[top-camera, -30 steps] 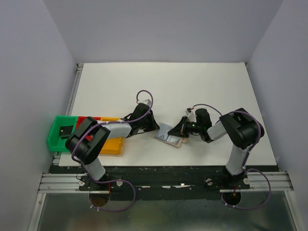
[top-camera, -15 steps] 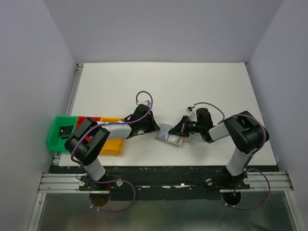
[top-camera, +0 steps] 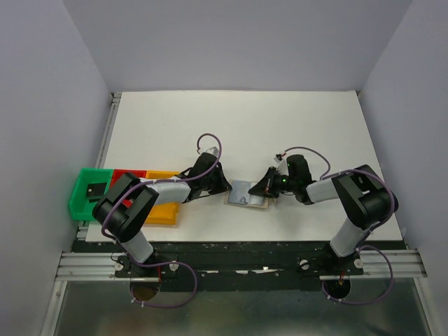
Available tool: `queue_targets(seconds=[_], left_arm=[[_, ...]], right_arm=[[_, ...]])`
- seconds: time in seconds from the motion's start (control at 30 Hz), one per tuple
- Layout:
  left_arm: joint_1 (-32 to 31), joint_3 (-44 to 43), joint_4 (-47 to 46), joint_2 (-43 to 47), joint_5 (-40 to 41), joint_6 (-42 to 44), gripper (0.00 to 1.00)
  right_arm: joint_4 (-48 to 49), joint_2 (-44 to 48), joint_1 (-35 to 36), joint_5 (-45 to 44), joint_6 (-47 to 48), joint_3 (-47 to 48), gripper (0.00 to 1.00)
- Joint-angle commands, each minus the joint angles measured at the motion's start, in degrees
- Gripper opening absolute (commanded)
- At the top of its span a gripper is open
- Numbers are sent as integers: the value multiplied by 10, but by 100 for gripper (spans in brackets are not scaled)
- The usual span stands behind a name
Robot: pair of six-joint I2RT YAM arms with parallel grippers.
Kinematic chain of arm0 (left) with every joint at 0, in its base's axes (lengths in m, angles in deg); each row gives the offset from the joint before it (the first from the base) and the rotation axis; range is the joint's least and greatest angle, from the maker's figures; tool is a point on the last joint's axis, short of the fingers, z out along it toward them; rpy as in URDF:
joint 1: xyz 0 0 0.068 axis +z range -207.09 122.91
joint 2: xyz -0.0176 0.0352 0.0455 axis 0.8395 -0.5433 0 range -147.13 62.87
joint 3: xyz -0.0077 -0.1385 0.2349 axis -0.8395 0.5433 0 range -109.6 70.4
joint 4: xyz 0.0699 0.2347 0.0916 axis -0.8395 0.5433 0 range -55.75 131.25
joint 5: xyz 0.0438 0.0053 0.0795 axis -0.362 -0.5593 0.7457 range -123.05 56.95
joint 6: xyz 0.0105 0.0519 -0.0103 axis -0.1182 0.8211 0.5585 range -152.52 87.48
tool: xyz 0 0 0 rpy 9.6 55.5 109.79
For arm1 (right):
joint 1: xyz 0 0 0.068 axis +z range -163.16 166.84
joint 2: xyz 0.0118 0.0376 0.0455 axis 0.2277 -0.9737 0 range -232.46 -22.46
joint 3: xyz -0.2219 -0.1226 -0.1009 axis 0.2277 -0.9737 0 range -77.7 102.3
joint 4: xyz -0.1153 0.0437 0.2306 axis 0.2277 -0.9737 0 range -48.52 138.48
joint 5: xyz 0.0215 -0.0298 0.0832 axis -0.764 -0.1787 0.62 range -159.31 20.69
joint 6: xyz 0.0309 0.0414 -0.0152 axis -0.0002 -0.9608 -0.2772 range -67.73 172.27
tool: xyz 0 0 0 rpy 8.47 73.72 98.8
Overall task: Take the credit cards out of the card holder
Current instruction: Remove the credit card from the card holder.
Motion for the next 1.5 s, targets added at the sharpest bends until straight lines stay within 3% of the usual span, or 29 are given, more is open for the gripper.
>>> queue_targets(seconds=[0.0,0.13,0.33,0.6,1.07,1.47], left_arm=[[-5,24,91,-13,26,15,0],[-6,17,91,-16,21,19,0],[-7,15,88,-25,16,19,0],[-8,16,79,-33,11,18,0],[-19,9,75,-49,6,18,0],[-30,-7,74,-59,-1,26,0]], right_arm=[[-32,4,-4,-9,24,18,15],[-18,0,-4,6,18,23,33],[15,-29,-3,23,-8,27,42],[4,-46,-4,20,-3,34,45],[168,-90,-3,76,-72,22,39],[172,-89,7,101,-73,38,39]])
